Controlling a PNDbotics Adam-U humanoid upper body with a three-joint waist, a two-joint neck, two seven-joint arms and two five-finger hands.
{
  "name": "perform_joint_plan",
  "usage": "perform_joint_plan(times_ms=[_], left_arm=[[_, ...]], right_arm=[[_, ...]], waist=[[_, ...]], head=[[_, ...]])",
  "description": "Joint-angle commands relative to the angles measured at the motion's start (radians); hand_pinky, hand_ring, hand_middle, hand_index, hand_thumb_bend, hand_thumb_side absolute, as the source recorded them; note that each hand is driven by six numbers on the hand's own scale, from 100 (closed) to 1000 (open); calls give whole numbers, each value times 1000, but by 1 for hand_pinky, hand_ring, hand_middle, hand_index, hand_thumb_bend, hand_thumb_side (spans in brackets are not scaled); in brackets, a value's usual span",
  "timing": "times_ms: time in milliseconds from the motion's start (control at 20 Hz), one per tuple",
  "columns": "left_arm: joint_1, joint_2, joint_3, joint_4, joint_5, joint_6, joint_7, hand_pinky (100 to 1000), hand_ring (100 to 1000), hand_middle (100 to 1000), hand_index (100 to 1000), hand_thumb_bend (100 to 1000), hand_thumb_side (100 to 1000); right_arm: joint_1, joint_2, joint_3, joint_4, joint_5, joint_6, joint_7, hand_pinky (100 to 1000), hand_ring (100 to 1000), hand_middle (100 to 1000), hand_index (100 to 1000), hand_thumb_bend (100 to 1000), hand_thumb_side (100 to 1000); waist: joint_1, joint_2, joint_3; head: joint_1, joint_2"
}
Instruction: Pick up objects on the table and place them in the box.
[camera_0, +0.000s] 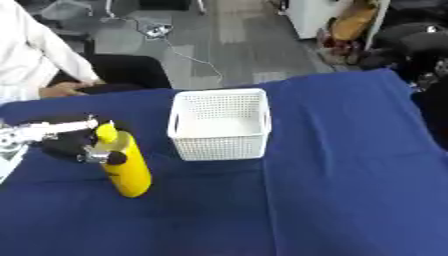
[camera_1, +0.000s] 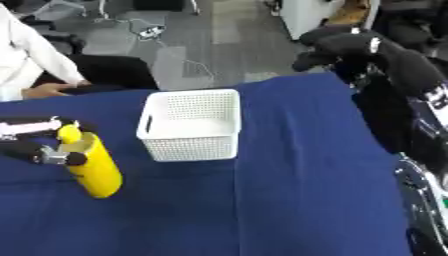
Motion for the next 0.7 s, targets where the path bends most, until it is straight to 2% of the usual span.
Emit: perform_joint_plan(times_ms=[50, 700], left_arm=[[-9, 18, 10, -1, -12, -1, -7, 659, 709, 869, 981, 631, 742], [-15, 14, 15, 16, -26, -15, 28, 652, 699, 850, 972, 610, 771]], right_arm=[[-21, -1, -8, -15, 1, -2, 3, 867, 724, 793, 802, 233, 1000], [-30, 2, -7, -15, -1, -3, 7, 868, 724, 792, 802, 231, 1000]], waist=[[-1, -13, -1], [-4, -1, -10]], head=[[9, -9], [12, -18]])
